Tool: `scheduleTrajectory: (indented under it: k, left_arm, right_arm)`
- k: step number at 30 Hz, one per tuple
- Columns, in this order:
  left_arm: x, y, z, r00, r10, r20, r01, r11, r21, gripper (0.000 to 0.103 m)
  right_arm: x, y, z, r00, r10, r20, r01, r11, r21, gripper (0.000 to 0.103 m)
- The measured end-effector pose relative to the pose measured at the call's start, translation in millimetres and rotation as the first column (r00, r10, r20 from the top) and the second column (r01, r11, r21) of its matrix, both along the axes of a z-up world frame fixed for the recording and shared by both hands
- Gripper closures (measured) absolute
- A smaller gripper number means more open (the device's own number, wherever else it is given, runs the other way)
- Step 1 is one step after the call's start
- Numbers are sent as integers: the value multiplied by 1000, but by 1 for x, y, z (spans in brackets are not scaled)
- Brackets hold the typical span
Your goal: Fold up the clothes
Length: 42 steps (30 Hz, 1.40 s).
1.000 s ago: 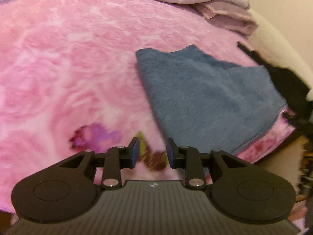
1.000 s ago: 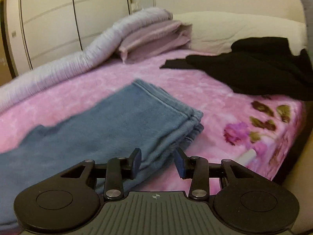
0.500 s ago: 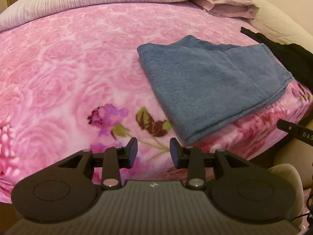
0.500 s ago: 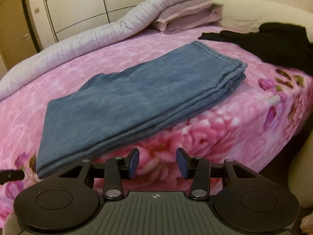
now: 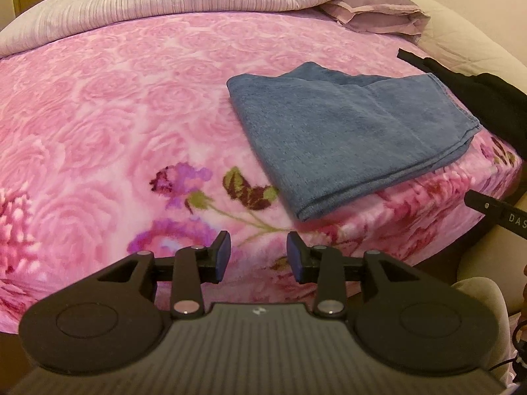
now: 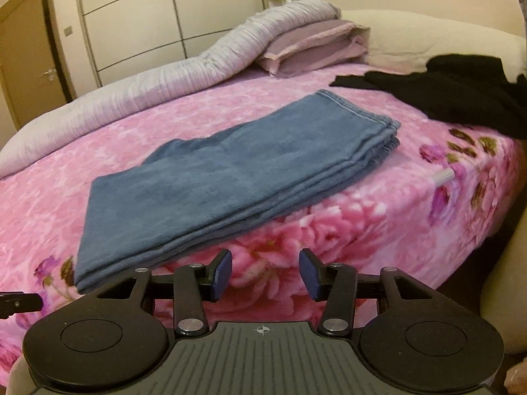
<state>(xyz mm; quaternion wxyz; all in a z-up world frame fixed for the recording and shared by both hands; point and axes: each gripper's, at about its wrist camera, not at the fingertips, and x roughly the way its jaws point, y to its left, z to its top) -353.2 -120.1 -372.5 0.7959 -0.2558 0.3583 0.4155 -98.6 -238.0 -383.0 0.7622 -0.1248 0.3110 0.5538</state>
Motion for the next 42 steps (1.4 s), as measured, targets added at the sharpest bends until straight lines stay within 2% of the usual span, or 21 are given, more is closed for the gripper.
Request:
scheduleTrajectory:
  k: [2,5,7,8,10,12,15,18,20,23,28,31,35,37,42]
  left_arm:
    - [-3,-1,1,1000,-1,14,1,1000,-3,70]
    - [-13,1,0,998,-1,61,2,1000,-23,70]
    - [-22,3,-1,995,0,101,4,999,-42,70]
    - [-25,5,-2,994,5,111,0,999,-47,70]
    - [-32,8,-4,991,14,131,-6,998,-57,70]
    - [-37,11,-7,989,15,149,-5,998,-65,70]
    - [-44,17,-14,984,18,178,-3,996,-86,70]
    - [-48,23,-22,982,27,188,-6,994,-112,70]
    - [-51,27,-28,980,33,195,-8,992,-130,70]
    - [-55,33,-33,977,47,209,-17,990,-143,70]
    - [-62,43,-37,970,72,233,-33,985,-167,71]
    - [-63,49,-38,969,79,233,-40,985,-167,71]
    - [-61,53,-38,967,80,240,-41,986,-164,71]
    - [-60,54,-38,967,79,244,-39,986,-164,71]
    - [-57,54,-38,966,77,249,-35,985,-171,71]
  right_arm:
    - [-5,0,3,1000,21,20,-22,1000,15,54]
    - [-15,1,8,993,70,96,-74,996,44,54]
    - [-27,2,10,975,122,188,-136,989,63,54]
    - [-36,3,10,954,163,252,-185,981,66,54]
    - [-60,8,4,884,271,380,-307,951,36,54]
    - [-85,14,-7,793,382,474,-425,905,-18,54]
    - [-119,23,-26,659,514,549,-556,825,-104,53]
    - [-145,31,-46,549,583,599,-620,765,-175,53]
    - [-157,34,-56,494,617,612,-647,732,-215,52]
    - [-168,38,-71,444,614,653,-644,725,-244,51]
    - [-184,49,-95,318,622,715,-639,698,-323,50]
    - [-187,50,-100,293,616,732,-636,697,-332,50]
    - [-186,47,-97,303,613,729,-646,695,-316,50]
    - [-189,45,-98,293,613,734,-650,691,-317,49]
    - [-194,58,-113,274,575,771,-612,723,-321,49]
